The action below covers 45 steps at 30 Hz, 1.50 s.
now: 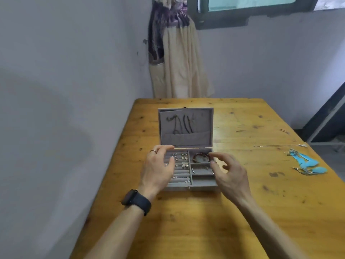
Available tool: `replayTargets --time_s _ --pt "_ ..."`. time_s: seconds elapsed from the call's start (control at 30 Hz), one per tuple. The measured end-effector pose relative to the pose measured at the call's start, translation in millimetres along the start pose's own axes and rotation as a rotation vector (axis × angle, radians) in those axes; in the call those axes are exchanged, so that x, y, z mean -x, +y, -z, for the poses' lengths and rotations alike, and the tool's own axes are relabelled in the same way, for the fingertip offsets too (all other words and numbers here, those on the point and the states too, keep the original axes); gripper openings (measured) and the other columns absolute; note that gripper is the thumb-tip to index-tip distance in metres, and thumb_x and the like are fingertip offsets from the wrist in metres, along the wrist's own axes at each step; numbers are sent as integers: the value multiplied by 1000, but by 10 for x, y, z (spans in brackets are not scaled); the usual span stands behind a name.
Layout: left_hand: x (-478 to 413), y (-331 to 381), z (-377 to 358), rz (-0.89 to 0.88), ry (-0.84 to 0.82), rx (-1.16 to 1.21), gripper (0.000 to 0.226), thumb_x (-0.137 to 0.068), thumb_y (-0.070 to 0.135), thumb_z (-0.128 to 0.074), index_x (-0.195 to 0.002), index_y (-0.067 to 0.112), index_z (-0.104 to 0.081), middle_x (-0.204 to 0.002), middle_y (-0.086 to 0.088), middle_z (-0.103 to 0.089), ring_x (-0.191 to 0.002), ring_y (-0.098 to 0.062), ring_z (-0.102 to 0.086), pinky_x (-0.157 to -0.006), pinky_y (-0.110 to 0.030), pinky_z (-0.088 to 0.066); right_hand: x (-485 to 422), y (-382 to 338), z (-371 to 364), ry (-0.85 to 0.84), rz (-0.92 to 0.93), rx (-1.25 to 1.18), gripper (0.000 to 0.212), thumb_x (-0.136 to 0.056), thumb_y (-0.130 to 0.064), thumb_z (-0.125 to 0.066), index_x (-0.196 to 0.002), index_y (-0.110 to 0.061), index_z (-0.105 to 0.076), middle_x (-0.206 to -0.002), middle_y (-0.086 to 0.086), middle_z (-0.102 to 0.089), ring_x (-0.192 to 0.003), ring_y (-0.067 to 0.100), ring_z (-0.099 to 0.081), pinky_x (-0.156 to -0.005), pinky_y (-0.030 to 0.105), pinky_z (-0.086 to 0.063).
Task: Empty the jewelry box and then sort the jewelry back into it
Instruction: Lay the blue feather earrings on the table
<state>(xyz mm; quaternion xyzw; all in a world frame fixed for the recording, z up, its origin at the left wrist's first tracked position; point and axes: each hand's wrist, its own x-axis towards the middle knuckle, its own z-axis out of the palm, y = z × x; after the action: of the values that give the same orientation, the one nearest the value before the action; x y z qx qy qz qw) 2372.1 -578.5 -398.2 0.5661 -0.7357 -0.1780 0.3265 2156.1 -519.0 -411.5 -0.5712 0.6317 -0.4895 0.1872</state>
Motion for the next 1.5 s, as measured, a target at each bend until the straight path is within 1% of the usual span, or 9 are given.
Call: replayTargets --time_s 0.17,0.47,0.63,0.7,0.77,0.83,1.03,1.23,1.5 --pt "-429 -159 213 168 9 141 33 -96 27 -61 -129 28 -56 -130 5 -57 -117 -12 -54 -97 -32 -48 -582 -217 -83 -12 -95 -41 27 -94 -30 -63 -121 -27 -64 -117 -9 -67 -108 8 -62 -89 29 -51" --pt "-620 -358 46 320 -172 202 55 -100 33 -57 -150 22 -37 -146 1 -49 -130 -17 -49 -108 -37 -42 -1481 -188 -256 25 -328 -69 60 -95 -56 -50 -149 -33 -37 -149 1 -46 -136 22 -44 -112 44 -37" --pt "-590 -381 -79 365 -187 289 41 -105 27 -45 -146 22 -46 -136 3 -58 -79 9 -49 -68 -12 -40 -1563 -179 -270 66 -384 -136 36 -88 -70 -47 -114 -45 -56 -111 -7 -64 -109 20 -61 -97 51 -52" --pt "-548 -432 -102 418 -167 389 39 -105 28 -45 -143 25 -50 -131 6 -61 -93 3 -57 -79 -19 -49 -1528 -197 -232 100 -375 -168 25 -85 -73 -49 -97 -52 -54 -100 -13 -62 -102 19 -63 -91 52 -55" --pt "-526 -475 -104 487 -176 516 29 -104 32 -47 -129 31 -62 -128 7 -65 -113 -10 -60 -99 -35 -50 -1456 -199 -187 136 -355 -195 12 -87 -68 -53 -89 -56 -53 -97 -14 -62 -98 16 -64 -90 51 -56" --pt "-481 -433 -42 559 -160 701 26 -105 33 -43 -111 31 -69 -115 12 -68 -112 -13 -59 -95 -34 -48 -1350 -210 -137 151 -336 -235 5 -89 -61 -57 -89 -57 -54 -98 -12 -64 -97 15 -65 -89 51 -56" --pt "-331 -410 -3 647 -201 871 55 -107 47 -28 -150 15 -42 -151 1 -47 -140 -20 -40 -115 -41 -27 -877 -231 17 131 -315 -379 6 -97 -41 -60 -103 -40 -58 -106 -8 -66 -106 18 -66 -87 41 -57" --pt "-160 -490 -32 709 -161 966 66 -103 57 -27 -141 10 -52 -148 -8 -50 -138 -26 -44 -117 -44 -29 -297 -73 73 135 -327 -356 38 -97 -30 -62 -133 -18 -62 -130 -4 -66 -122 11 -60 -108 41 -47" --pt "127 -404 -13 717 -132 983 52 -104 50 -39 -129 10 -61 -120 0 -67 -114 -15 -60 -106 -37 -42 419 185 -35 109 -354 -279 38 -98 -19 -62 -136 -20 -60 -136 -8 -60 -133 4 -49 -114 29 -37"
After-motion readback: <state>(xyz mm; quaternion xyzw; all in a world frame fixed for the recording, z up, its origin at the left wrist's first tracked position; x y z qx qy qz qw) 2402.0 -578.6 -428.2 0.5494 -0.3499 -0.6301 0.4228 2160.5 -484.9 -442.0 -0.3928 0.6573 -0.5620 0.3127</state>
